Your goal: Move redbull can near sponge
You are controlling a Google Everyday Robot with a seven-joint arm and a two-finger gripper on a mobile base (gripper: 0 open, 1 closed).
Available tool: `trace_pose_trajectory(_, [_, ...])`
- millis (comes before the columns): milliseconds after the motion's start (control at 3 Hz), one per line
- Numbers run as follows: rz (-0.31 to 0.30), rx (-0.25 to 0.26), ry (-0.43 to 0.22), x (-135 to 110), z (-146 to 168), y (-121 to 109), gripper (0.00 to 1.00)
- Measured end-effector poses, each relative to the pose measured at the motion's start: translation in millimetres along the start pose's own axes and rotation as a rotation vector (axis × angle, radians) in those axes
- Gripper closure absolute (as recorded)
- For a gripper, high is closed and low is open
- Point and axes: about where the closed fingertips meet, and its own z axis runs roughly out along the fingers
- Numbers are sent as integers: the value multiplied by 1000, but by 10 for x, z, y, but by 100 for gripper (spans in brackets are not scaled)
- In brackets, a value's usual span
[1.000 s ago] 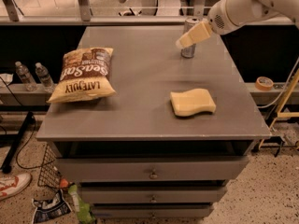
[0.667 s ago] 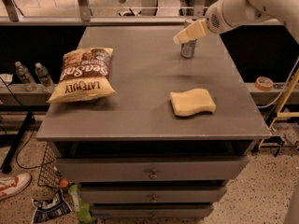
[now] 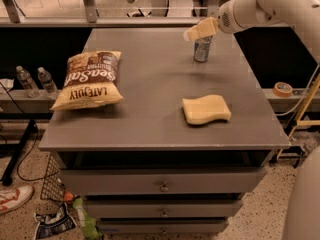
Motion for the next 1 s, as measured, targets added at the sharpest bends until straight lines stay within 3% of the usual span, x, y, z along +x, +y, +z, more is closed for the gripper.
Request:
trace_pose_trajectory(333, [12,-11,-13,-65,113,3,0])
trace_pose_trajectory(1000, [23,-35,-35,-148,249,62,42])
